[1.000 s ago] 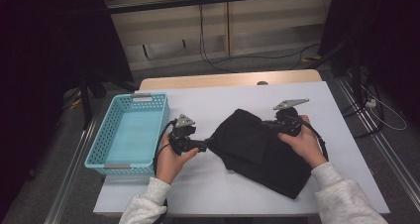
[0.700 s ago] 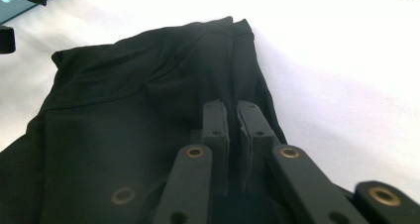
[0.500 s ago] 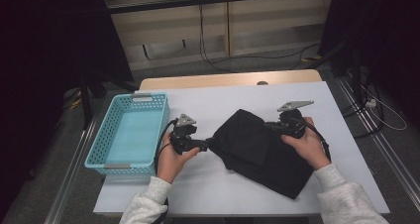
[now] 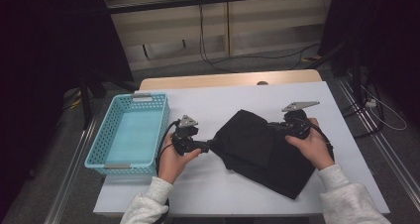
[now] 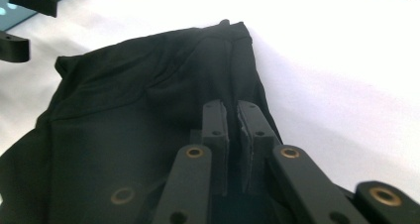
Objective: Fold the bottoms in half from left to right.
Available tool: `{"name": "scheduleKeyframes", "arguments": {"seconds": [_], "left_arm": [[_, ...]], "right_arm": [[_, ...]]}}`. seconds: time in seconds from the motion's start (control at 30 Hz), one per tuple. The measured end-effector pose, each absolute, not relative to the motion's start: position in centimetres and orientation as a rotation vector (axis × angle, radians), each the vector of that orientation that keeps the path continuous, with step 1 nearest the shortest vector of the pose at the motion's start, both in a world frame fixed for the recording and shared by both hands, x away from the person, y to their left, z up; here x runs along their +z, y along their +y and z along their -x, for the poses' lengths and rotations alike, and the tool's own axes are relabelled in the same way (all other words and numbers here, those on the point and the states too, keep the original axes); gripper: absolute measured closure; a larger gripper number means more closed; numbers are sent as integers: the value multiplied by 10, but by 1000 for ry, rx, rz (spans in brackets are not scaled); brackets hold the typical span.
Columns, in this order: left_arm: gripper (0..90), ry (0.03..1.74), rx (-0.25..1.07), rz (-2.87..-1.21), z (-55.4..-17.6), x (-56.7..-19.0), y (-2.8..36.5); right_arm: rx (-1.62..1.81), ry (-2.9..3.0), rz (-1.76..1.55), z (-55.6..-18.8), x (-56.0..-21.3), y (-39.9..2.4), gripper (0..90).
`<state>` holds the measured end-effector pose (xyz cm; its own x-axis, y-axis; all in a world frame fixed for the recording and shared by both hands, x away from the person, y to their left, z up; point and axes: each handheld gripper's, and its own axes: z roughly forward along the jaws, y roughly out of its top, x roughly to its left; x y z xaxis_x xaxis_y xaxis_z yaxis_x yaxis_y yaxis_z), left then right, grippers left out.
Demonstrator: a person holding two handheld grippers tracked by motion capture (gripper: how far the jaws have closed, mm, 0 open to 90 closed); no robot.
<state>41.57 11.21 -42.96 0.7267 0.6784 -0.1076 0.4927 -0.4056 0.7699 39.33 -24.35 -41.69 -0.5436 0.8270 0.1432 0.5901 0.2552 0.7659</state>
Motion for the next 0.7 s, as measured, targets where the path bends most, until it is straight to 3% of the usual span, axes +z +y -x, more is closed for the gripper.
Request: {"name": "scheduleKeyframes", "arguments": {"seconds": [0.7], "left_arm": [[186, 894, 268, -2084, -417, -432, 110]], "right_arm": [[1173, 2248, -1315, -381, -417, -251, 832]]}}
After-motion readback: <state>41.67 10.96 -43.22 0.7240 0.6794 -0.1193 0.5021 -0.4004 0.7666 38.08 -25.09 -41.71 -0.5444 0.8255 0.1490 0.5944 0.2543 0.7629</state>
